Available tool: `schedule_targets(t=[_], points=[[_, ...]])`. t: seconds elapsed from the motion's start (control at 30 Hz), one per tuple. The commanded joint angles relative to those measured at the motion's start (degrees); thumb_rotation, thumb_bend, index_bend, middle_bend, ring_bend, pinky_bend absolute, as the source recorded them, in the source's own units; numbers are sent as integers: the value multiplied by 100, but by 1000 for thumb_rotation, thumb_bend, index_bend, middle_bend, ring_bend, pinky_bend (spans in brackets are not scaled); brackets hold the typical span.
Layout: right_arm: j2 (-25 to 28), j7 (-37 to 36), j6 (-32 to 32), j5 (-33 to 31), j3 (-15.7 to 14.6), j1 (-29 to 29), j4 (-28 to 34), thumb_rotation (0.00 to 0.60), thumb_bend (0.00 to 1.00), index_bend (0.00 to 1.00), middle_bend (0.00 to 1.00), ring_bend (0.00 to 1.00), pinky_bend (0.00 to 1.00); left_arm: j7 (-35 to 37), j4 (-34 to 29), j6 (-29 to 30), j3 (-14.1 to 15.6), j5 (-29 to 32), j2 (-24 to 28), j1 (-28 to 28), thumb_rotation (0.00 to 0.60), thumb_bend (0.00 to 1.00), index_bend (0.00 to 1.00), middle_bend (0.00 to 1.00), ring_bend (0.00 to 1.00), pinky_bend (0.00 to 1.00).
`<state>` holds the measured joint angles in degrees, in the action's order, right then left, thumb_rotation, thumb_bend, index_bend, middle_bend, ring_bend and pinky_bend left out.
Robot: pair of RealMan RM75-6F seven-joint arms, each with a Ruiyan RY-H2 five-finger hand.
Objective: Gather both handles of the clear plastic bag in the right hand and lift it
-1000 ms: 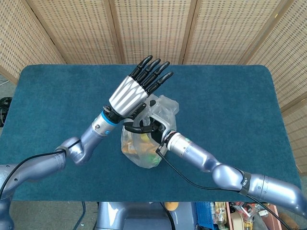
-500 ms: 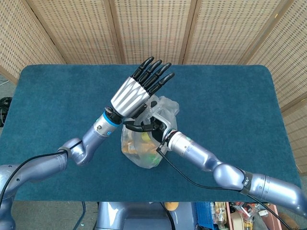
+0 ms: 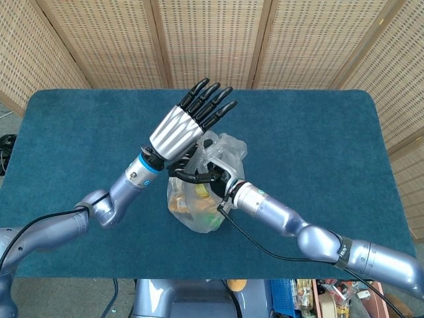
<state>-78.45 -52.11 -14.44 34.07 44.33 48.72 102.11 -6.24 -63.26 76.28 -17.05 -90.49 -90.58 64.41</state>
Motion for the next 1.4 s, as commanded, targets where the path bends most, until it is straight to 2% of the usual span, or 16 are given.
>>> schedule_targets(t=[0.03, 0.27, 0.47, 0.57, 0.73, 1.03, 1.23, 1.4], points=[[9, 7, 0, -6, -14, 3, -4, 600, 466, 425, 529, 262, 218, 55, -12, -6, 6, 6, 42, -21, 600, 116, 0, 0, 0, 48], [9, 22, 18, -9, -46, 10, -14, 600, 602, 459, 556, 274, 226, 116, -11, 47, -24, 7, 85, -41, 600, 116, 0, 0, 0, 48], [-4, 42, -1, 27, -28, -12, -9, 600, 713, 492, 612, 361, 356, 124, -37, 61, -48, 39, 102, -60, 600, 116, 0, 0, 0, 49], [-14, 34, -63, 20, -7, -21, -4, 600, 726, 497, 633, 430, 460, 124, -21, 79, -36, 30, 106, -75, 600, 116, 0, 0, 0, 49], [2, 33, -119, -24, -23, 4, 25, 600, 738, 532, 690, 490, 509, 131, 18, 77, -2, 24, 91, -97, 600, 117, 0, 0, 0, 49], [37, 60, -138, -46, -79, 30, 8, 600, 867, 559, 726, 512, 528, 345, -86, -3, 22, 28, 229, -125, 600, 115, 0, 0, 0, 30], [60, 66, -133, -50, -92, 24, -11, 600, 886, 559, 738, 517, 530, 553, -244, -120, 85, 5, 513, -188, 599, 63, 0, 0, 0, 1], [69, 71, -156, -49, -95, 18, -13, 600, 887, 558, 739, 518, 529, 767, -374, -224, 165, -26, 758, -253, 551, 42, 0, 0, 0, 0]])
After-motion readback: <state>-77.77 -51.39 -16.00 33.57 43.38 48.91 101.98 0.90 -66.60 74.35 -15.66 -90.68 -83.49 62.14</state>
